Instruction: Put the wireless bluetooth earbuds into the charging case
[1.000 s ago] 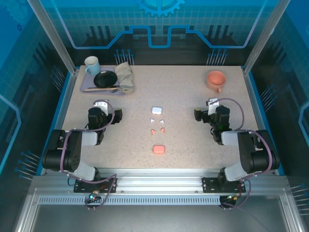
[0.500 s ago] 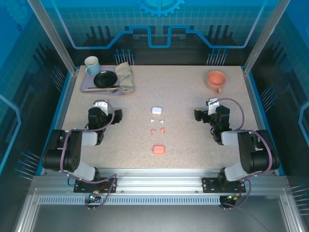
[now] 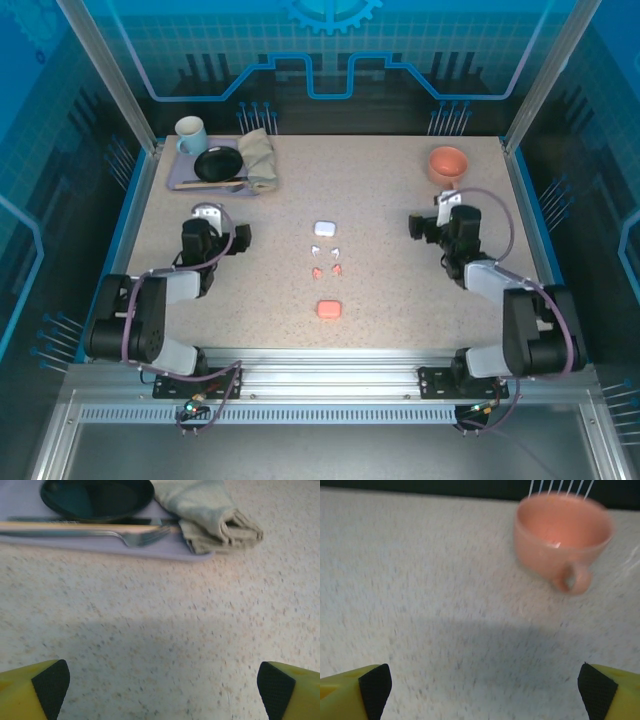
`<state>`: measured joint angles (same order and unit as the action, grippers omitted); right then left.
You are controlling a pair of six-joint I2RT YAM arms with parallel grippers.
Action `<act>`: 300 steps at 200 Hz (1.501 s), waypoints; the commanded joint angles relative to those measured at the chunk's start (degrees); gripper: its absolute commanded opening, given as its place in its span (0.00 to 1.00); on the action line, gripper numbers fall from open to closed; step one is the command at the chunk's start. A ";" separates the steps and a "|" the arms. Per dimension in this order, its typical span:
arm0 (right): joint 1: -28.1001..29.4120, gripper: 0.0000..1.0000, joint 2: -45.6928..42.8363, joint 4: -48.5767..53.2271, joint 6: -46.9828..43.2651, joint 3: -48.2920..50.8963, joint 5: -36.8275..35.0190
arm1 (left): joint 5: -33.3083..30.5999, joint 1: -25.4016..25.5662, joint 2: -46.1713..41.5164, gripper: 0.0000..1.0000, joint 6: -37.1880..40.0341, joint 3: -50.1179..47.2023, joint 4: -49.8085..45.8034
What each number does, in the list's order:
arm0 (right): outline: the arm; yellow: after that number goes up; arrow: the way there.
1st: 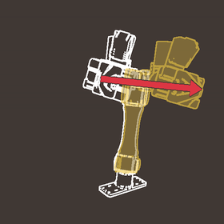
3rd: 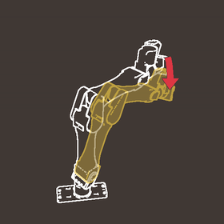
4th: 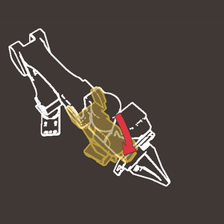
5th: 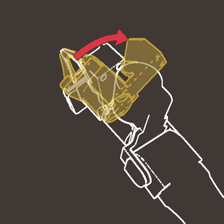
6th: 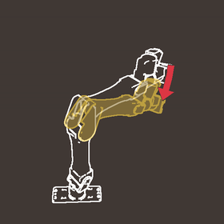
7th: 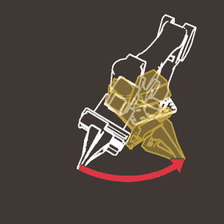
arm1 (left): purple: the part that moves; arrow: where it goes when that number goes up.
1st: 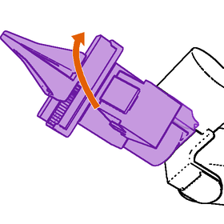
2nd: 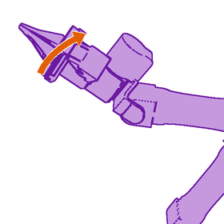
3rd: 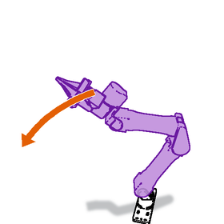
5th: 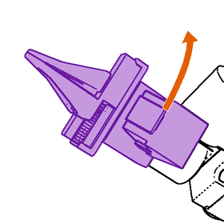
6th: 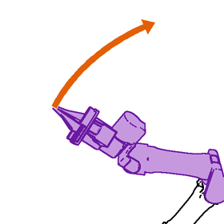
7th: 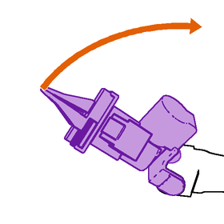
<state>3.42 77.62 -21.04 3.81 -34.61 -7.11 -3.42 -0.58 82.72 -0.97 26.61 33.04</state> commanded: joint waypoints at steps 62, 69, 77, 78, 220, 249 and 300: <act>-5.51 0.99 -4.36 48.44 23.72 -25.75 18.83 | -8.00 1.96 -12.48 0.99 -21.77 20.85 -46.75; -3.31 0.98 -4.94 50.79 24.64 -26.09 18.42 | -6.87 2.19 -12.96 0.99 -23.72 21.98 -49.89; 0.02 0.97 -5.33 53.51 25.37 -26.59 17.46 | -6.14 2.55 -13.40 0.99 -26.84 23.32 -53.63; 0.54 0.96 -5.40 53.84 25.45 -26.66 17.30 | -5.93 2.53 -13.47 0.99 -27.08 23.40 -54.01; 53.42 0.89 27.44 75.61 57.89 -46.54 -5.53 | 5.03 5.94 -19.78 0.99 -37.23 21.51 -61.89; 55.32 0.89 30.98 76.68 59.64 -47.92 -5.54 | 5.47 5.92 -19.79 0.99 -36.31 21.16 -61.61; 56.08 0.89 32.29 72.47 62.35 -43.05 -4.16 | 6.49 5.90 -20.66 0.99 -35.36 20.03 -61.09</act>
<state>58.59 108.90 51.59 63.48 -79.83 -11.18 1.39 5.02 62.85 -37.39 48.21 -27.38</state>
